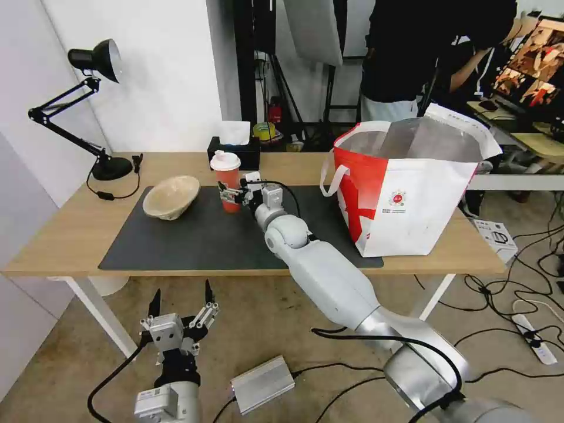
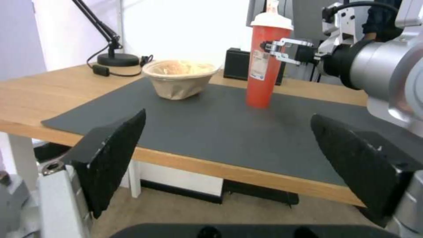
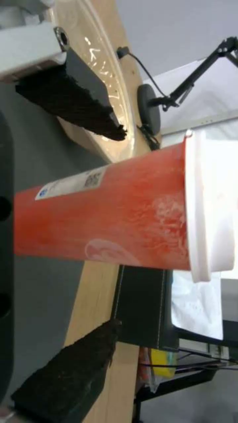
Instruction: Pick up the trash from the table and place it into the takeout bag.
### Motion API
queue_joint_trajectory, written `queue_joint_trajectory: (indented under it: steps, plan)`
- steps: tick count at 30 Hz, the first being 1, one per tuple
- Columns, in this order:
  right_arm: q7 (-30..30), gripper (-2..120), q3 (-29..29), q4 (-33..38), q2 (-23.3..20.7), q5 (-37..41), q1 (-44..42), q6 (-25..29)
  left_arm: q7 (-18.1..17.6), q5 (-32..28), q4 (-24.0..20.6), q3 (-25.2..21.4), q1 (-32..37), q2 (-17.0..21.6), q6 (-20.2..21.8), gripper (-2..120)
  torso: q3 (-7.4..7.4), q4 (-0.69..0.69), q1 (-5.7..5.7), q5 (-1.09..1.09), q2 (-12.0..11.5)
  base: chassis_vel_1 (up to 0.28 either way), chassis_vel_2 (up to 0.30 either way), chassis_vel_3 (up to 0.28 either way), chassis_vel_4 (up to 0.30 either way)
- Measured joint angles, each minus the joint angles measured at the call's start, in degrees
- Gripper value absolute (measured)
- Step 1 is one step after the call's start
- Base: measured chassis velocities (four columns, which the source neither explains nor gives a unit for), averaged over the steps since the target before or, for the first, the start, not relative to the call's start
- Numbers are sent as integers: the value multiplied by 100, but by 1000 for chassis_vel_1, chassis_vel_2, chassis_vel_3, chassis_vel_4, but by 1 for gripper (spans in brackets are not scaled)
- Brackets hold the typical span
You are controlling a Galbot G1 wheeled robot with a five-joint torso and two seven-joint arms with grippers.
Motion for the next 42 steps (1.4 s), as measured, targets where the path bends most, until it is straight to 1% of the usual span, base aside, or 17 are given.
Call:
queue_joint_trajectory:
  steps: [12,27,42]
  plan:
    - [-83,100,61,-186,5,6,73,72,-11,-8,49,72,-22,38,-2,100,0,0,0,0,0,0,0,0,0]
    - [-217,100,13,-247,8,37,76,67,-11,-32,94,138,-73,89,1,100,0,0,0,0,0,0,0,0,0]
    - [-399,100,2,-507,10,213,273,65,-17,-82,176,207,-189,127,17,100,0,0,0,0,0,0,0,0,0]
